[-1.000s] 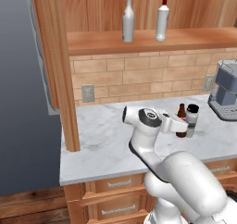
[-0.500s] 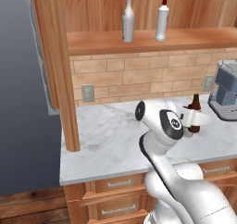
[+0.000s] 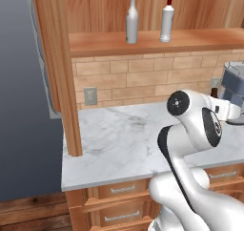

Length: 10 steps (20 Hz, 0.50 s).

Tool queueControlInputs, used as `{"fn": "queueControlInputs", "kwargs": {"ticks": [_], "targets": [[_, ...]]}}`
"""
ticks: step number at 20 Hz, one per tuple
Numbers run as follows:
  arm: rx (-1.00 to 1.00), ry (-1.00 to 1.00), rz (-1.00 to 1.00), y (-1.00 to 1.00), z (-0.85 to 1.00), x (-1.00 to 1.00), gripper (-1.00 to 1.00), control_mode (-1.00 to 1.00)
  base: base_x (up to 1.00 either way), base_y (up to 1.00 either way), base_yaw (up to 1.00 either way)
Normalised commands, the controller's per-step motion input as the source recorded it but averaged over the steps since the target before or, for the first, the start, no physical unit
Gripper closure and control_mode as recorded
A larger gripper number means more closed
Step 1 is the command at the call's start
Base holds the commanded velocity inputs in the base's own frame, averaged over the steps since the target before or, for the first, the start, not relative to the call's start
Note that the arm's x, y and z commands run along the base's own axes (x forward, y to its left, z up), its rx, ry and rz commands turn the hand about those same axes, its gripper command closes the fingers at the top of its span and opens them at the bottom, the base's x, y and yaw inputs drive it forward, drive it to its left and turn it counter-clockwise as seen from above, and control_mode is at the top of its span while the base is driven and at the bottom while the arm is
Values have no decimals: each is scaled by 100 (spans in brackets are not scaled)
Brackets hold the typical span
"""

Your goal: Sort all alcoholic drinks to one cabinet, and non-alcoholic drinks to the other.

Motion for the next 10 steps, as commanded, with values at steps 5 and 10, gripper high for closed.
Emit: {"fn": "queueControlInputs", "kwargs": {"ticks": [5, 10], "targets": [[16, 6, 25, 18, 32, -25, 100, -100, 0, 0, 0], [15, 4, 24, 25, 13, -21, 100, -100, 0, 0, 0]]}}
